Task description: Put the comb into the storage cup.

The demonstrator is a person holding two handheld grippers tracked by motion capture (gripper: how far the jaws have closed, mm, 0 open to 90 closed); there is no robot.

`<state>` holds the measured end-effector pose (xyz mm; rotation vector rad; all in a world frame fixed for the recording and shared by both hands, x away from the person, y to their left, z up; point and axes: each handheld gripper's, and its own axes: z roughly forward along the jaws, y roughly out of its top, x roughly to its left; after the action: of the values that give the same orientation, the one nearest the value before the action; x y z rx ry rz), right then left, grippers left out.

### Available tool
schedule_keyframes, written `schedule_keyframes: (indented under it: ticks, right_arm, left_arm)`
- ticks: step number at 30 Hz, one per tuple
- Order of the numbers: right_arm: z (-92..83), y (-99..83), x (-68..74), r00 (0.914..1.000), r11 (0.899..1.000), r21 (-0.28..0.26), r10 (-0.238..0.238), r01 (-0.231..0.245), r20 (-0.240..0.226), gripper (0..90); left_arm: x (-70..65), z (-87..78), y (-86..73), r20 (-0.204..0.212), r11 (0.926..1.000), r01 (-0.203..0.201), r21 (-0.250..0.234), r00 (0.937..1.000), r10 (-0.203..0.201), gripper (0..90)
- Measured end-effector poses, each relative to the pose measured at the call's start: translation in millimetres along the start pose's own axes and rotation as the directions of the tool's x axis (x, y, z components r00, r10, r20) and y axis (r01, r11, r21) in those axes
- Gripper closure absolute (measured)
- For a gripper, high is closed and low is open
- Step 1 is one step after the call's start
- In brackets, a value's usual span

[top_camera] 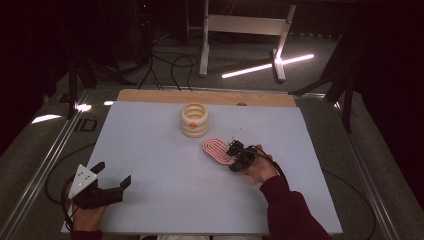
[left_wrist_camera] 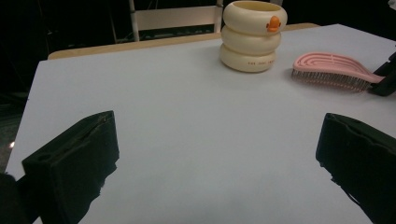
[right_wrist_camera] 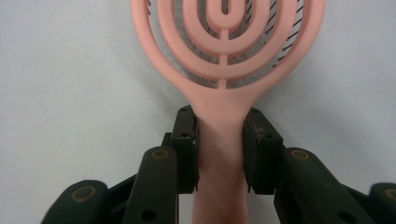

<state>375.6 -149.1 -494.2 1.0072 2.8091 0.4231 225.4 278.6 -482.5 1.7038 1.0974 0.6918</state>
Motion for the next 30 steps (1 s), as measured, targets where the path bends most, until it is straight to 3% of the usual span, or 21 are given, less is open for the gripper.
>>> schedule_keyframes:
  ticks: [11, 12, 30]
  right_arm:
    - [-3.4, -1.6, 6.8, 1.0, 0.999, -0.033, 0.003, -0.003, 0.007, 69.7]
    - [-3.9, -1.3, 8.4, 0.9997, 0.999, -0.043, 0.023, -0.023, 0.001, 69.7]
    - [-19.2, -4.2, 12.3, 0.9999, 0.99, -0.144, 0.012, -0.01, 0.01, 69.8]
  left_arm:
    - [-0.8, 1.0, -0.5, -0.001, 0.9999, 0.004, 0.011, 1.0, -0.004, 0.0]
    - [-1.2, 1.5, -0.6, -0.002, 0.9999, 0.001, 0.017, 1.0, -0.001, 0.0]
    - [-4.3, 4.2, 1.9, -0.001, 0.9993, 0.025, 0.029, 0.9997, -0.025, 0.0]
